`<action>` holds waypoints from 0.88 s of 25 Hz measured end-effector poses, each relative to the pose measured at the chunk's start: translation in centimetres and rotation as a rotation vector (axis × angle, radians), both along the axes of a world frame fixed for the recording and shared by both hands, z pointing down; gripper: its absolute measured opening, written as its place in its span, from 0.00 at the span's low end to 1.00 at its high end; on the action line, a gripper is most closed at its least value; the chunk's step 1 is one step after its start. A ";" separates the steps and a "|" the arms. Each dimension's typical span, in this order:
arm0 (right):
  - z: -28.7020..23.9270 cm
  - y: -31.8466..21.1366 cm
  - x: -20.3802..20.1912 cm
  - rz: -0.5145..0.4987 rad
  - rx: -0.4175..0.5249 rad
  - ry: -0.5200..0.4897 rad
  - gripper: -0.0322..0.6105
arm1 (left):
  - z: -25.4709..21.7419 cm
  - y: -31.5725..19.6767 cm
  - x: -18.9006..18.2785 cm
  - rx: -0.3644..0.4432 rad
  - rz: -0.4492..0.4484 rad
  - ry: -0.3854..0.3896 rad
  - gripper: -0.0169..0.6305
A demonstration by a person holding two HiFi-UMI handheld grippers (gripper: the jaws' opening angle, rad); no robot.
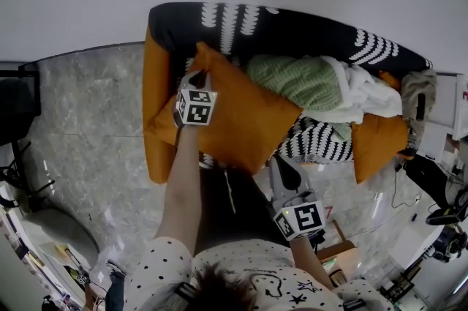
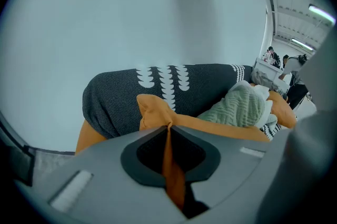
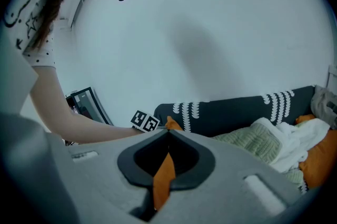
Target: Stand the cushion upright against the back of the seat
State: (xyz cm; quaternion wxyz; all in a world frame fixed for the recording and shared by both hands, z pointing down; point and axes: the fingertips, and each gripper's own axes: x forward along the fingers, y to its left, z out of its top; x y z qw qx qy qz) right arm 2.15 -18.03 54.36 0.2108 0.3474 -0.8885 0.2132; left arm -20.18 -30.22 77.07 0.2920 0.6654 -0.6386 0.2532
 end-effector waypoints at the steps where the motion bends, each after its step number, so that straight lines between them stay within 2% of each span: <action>1: -0.1 0.0 0.0 0.001 0.003 0.001 0.05 | -0.2 0.0 0.0 0.000 -0.001 -0.001 0.06; 13: -2.2 -0.2 0.0 0.011 0.056 -0.023 0.05 | -4.0 1.4 1.2 0.016 0.023 -0.007 0.05; 22: -5.3 -0.5 0.2 0.024 0.125 -0.056 0.05 | -8.7 4.2 4.0 0.082 0.046 -0.013 0.05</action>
